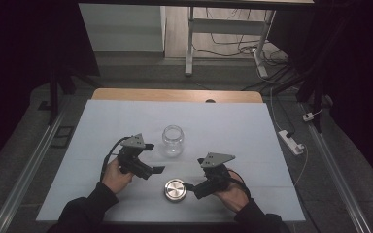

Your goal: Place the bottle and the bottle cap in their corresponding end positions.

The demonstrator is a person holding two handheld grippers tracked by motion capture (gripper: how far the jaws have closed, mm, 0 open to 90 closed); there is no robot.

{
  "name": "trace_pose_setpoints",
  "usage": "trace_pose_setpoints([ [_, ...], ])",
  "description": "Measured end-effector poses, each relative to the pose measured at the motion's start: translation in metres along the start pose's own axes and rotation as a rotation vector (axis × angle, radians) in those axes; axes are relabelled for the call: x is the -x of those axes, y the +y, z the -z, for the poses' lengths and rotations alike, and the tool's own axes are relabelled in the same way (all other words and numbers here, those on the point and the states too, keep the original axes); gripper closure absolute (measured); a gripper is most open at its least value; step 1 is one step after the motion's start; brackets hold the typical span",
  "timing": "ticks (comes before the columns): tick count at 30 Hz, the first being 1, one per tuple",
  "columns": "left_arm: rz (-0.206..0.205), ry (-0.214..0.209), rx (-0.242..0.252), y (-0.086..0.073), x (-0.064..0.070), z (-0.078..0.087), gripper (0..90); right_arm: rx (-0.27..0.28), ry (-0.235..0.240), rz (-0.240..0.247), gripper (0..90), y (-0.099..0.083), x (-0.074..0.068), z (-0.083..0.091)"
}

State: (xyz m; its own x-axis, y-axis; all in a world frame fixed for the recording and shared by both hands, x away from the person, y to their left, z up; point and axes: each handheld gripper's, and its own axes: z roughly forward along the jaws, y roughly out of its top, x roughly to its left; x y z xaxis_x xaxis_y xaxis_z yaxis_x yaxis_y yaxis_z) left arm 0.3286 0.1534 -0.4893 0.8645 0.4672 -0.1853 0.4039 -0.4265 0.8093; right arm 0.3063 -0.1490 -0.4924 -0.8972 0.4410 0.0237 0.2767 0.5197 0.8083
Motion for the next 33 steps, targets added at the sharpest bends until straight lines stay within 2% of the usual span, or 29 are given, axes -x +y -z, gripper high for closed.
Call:
trace_pose_setpoints([
  [7,-0.005,-0.009,0.025,-0.01,0.016,0.016,0.0,0.0,-0.045,0.0,0.0,-0.005,0.003,0.014],
  [12,-0.013,0.047,0.004,-0.02,0.024,0.026,0.0,-0.003,-0.062,-0.006,0.0,-0.009,0.003,0.022],
  [14,-0.005,0.064,-0.005,-0.025,0.026,0.029,0.0,-0.002,-0.068,-0.004,0.0,-0.01,0.003,0.024],
  [22,0.029,0.083,-0.009,-0.046,0.033,0.046,0.0,-0.006,-0.096,-0.012,0.0,-0.019,0.003,0.038],
  [29,0.059,0.101,0.016,-0.061,0.039,0.067,0.0,-0.004,-0.133,-0.048,0.0,-0.03,0.006,0.054],
  [33,0.078,0.133,0.019,-0.072,0.04,0.079,0.0,-0.004,-0.16,-0.069,0.0,-0.038,0.007,0.064],
])
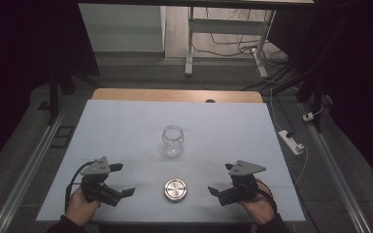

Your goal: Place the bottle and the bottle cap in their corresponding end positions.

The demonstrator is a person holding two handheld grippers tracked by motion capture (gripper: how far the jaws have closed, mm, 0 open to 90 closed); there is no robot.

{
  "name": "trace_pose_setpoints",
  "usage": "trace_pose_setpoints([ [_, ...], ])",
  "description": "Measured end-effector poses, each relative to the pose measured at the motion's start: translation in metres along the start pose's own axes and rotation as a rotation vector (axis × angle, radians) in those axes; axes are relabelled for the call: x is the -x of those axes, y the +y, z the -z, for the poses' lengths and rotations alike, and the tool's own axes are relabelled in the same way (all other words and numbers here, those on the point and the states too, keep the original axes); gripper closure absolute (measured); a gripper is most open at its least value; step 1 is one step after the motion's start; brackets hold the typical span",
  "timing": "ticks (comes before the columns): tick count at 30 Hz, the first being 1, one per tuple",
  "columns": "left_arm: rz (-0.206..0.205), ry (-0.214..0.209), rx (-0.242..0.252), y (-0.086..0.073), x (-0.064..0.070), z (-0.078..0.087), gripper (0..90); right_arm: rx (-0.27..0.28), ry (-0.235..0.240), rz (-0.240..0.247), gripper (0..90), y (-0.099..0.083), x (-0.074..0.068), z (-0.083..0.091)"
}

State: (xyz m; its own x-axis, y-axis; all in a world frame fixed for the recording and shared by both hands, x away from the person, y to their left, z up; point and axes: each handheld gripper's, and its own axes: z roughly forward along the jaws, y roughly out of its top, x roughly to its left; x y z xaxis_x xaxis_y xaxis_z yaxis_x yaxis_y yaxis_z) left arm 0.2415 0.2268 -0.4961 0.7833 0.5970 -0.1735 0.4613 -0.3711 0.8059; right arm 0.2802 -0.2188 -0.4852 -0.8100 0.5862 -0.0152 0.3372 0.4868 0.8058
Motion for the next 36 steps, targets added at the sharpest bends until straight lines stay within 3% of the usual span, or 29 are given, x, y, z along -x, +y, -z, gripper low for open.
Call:
trace_pose_setpoints([
  [9,0.064,0.058,0.017,-0.028,0.0,0.027,0.0,0.0,-0.059,-0.07,0.0,-0.02,0.009,0.025],
  [22,0.181,0.058,0.044,-0.063,-0.003,0.049,0.0,-0.015,-0.141,-0.179,0.0,-0.049,0.017,0.052],
  [32,0.197,0.155,-0.014,-0.073,0.005,0.057,0.0,-0.028,-0.157,-0.235,0.0,-0.057,0.019,0.062],
  [36,0.207,0.158,-0.03,-0.072,0.004,0.055,0.0,-0.031,-0.157,-0.243,0.0,-0.058,0.02,0.062],
])
